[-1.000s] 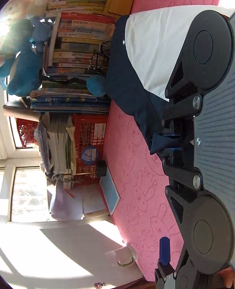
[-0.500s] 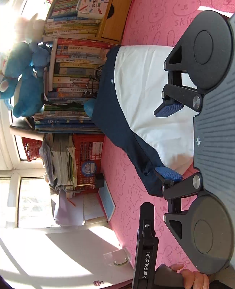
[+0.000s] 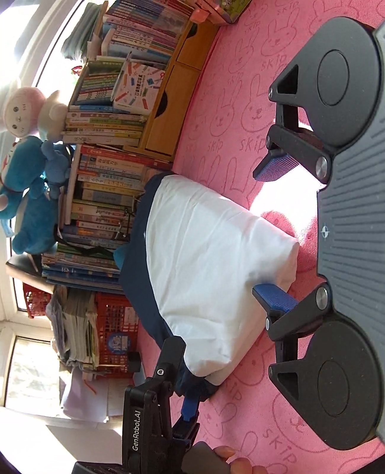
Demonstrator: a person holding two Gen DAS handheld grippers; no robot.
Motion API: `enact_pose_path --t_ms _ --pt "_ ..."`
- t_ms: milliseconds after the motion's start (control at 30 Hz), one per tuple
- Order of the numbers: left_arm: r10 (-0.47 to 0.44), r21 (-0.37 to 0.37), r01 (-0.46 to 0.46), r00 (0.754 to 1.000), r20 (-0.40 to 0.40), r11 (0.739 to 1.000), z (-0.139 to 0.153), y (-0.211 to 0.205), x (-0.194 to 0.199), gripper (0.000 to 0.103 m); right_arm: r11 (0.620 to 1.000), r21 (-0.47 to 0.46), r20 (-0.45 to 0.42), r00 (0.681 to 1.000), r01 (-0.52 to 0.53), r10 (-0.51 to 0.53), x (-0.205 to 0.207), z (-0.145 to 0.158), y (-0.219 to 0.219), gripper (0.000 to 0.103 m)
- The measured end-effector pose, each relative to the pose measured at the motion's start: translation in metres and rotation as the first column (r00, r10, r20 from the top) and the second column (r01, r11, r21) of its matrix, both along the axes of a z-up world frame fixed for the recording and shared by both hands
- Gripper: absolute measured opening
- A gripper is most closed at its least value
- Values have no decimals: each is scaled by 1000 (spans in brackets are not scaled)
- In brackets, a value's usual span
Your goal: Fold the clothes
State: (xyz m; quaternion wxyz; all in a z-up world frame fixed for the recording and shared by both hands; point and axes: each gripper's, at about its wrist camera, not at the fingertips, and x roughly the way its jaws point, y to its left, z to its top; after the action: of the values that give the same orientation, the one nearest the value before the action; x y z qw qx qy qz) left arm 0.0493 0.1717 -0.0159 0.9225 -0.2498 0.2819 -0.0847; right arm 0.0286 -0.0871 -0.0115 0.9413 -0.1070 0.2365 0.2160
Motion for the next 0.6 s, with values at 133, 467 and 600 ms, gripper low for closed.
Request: enact_pose_path --t_ms 133,467,600 --pt "16 6 -16 999 27 1000 9 -5 -4 93 999 27 -19 1000 25 -24 4 -3 -3 77" --pt "157 27 -155 986 -64 988 -10 -3 34 48 999 -18 -20 999 37 -37 3 -12 10 83" --pt "214 20 -213 977 -16 977 -3 7 24 24 996 -76 28 999 34 -32 -2 -12 18 87"
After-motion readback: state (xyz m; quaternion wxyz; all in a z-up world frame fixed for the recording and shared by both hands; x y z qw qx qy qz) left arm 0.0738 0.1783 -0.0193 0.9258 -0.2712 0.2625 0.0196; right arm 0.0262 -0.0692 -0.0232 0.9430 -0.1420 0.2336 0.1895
